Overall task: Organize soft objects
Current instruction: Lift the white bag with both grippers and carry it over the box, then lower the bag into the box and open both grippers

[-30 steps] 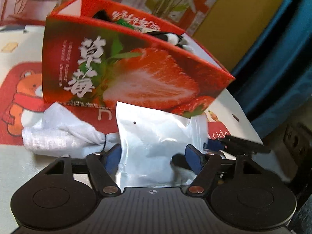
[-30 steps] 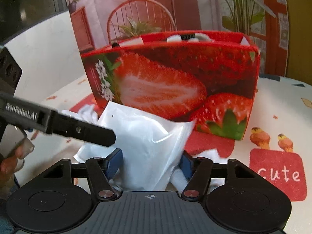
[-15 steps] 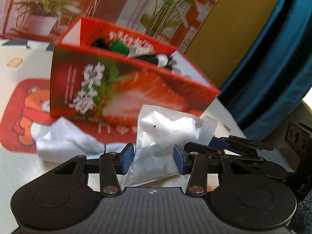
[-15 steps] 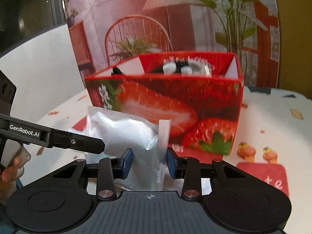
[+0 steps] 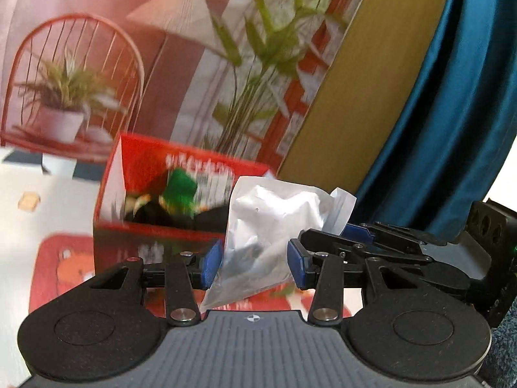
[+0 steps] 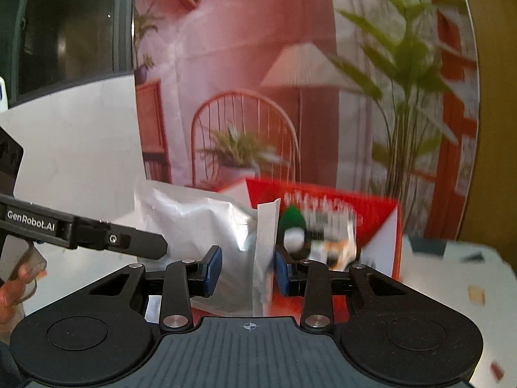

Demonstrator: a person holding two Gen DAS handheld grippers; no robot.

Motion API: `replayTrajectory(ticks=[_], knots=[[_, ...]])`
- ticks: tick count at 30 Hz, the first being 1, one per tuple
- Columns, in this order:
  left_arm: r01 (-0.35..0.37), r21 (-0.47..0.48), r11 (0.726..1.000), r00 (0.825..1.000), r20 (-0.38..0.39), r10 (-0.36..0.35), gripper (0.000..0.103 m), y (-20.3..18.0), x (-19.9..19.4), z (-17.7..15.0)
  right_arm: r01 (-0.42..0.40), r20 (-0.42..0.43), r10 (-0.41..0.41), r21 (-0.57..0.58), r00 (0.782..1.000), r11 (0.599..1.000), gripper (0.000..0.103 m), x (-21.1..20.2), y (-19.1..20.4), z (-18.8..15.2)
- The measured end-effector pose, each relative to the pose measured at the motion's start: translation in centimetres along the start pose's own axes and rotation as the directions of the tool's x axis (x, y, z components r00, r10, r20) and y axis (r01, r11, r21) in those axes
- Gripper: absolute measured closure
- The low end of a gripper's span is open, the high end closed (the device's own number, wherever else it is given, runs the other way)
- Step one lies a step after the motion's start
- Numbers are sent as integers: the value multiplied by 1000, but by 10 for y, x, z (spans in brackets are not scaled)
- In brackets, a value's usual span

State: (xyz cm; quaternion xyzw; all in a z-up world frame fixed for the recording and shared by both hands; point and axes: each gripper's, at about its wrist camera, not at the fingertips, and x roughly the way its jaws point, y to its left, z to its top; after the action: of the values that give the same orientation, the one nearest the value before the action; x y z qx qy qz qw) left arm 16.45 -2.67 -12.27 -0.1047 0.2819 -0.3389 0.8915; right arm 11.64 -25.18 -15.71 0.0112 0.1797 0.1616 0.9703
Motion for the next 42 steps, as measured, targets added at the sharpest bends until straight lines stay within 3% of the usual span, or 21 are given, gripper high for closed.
replayTrajectory(ticks=[6,11,19,27,36,42], knots=[[-1,-32,999,999,37,2,57,9,17,37,9,23,-8,-23,1000,1000,71,22,-10,40],[-24,-26,999,1000,2,24,57,11,37,51,15,0,-15,10,1000,1000,72,47,-27,52],[-63,-6,998,992,-113,62,57,20,81,49,35,-108,-25,91,994,995,73,81,-53,30],[-101,-22,995,971,-219,94,56,33,107,37,45,-196,-11,168,980,985,72,102,-68,2],[-104,-14,994,968,-231,98,53,39,108,36,40,-212,2,193,977,980,71,110,-70,-7],[-100,-2,995,972,-214,98,35,34,101,38,63,-219,-23,177,975,982,62,106,-69,-7]])
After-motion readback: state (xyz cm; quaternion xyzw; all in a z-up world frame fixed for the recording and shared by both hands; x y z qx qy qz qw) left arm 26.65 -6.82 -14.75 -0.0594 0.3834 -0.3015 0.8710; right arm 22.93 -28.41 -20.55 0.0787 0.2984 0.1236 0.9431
